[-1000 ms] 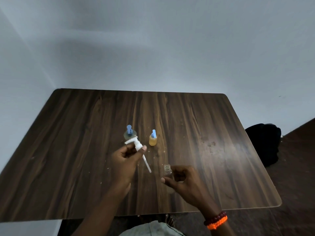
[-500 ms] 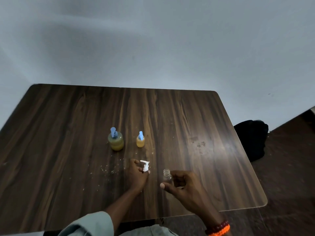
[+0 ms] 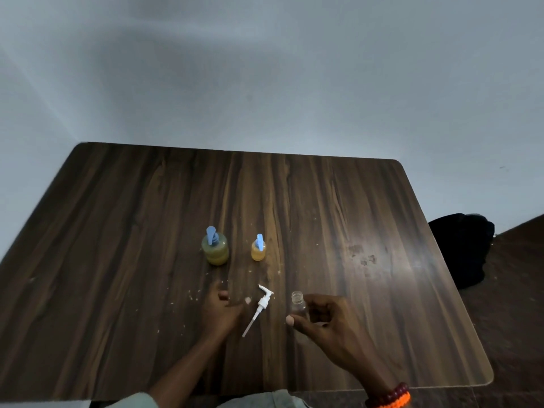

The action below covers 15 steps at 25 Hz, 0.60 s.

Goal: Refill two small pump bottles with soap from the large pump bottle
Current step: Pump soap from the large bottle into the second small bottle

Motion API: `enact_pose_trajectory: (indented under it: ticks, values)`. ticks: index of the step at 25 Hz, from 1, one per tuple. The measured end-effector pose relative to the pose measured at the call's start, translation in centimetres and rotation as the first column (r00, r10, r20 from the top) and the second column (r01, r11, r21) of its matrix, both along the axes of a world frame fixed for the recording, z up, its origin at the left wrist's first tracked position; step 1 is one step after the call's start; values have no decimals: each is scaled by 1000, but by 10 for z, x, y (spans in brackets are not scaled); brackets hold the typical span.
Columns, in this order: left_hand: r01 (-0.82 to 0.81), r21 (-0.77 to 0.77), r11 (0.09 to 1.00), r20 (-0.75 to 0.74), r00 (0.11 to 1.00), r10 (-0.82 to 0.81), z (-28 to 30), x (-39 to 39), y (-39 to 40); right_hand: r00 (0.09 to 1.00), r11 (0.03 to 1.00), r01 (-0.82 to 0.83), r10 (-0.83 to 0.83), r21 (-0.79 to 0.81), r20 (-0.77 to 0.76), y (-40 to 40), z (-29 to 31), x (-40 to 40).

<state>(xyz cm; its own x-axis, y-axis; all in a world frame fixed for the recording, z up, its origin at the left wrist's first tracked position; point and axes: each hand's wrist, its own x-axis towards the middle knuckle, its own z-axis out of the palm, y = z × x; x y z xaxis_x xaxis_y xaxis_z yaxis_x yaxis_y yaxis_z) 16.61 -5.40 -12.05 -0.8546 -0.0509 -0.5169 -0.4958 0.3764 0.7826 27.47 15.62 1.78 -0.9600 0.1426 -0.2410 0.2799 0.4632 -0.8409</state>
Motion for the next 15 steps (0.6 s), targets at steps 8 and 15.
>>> enact_pose_trajectory:
  ticks: [8,15]
  values:
    - [248,-23,969,-269,931,-245,48,-96,-58,999,1000,0,1,-27,46,-10,-5,-12]
    - [429,-23,903,-245,873,-421,35,-126,-46,998,998,34,-32,-48,51,-14,-7,-14]
